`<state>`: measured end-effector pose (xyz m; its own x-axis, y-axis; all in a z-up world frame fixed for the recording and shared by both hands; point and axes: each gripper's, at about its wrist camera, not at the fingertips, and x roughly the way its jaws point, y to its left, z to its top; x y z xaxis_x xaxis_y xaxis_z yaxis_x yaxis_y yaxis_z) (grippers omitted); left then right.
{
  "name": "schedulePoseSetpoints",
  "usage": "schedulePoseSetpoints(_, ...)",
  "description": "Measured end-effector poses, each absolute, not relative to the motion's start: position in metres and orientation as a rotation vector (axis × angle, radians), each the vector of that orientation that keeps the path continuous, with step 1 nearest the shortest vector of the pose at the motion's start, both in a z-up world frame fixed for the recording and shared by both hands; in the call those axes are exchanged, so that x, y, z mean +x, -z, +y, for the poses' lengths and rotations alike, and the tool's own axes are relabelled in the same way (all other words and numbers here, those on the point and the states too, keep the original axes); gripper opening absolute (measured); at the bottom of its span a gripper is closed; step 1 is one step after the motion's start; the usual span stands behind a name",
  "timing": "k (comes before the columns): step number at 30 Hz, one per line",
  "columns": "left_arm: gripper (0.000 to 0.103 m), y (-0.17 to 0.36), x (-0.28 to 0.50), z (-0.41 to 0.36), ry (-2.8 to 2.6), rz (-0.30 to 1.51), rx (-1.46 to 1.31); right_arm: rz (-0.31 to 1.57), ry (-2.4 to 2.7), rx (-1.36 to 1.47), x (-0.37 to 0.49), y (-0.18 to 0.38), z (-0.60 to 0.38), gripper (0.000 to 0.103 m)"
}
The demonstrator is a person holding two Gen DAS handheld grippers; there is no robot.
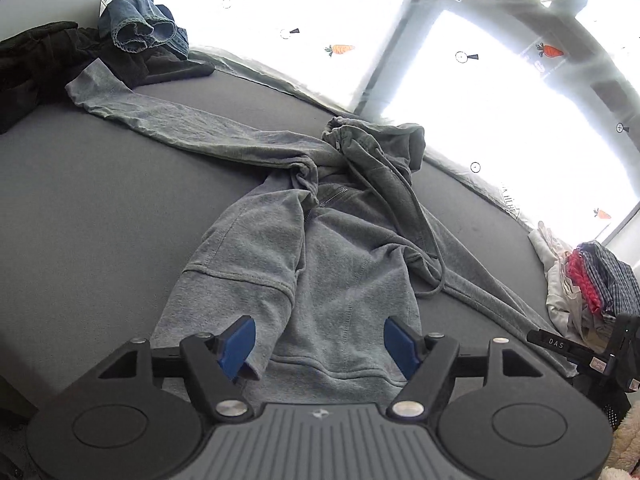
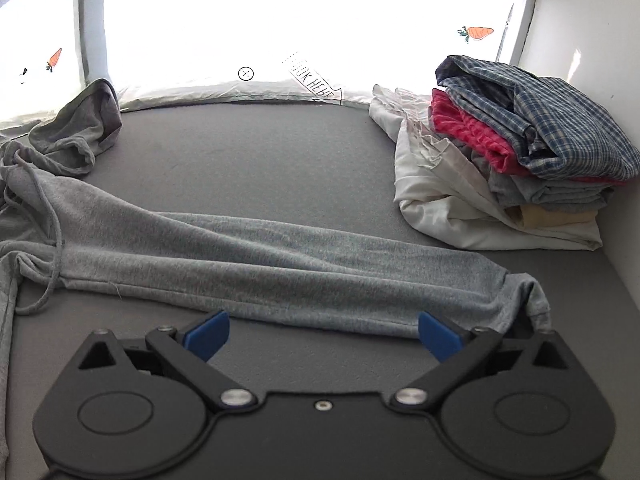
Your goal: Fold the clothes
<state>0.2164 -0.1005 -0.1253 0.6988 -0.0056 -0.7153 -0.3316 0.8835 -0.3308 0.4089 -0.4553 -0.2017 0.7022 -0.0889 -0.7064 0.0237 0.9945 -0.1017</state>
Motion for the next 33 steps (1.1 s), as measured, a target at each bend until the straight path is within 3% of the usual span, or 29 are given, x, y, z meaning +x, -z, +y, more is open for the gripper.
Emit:
schedulePoseSetpoints(12,0.073,0.158,0.273,0.062,-0.324,0.89,-0.475,0.806,-0.081,-0.074,0.397,0.216,-0.277,0.102)
schedulePoseSetpoints(15,0.085,0.162,0.291,0.105,-0.36,0.884,-0.456,0.818,-0.019,-0.069,0.4,0.229,-0.25,0.103)
schedulePoseSetpoints(21,0.096,0.173,0.33,0.173,-0.427,0.861,-0.415,0.699,0.096,0.027,0.383,0.25,-0.241,0.103)
schedulePoseSetpoints(33,0.096,0.205,0.428,0.293,-0.628,0.765,-0.433,0.673,0.096,0.091,0.38,0.256,-0.247,0.103)
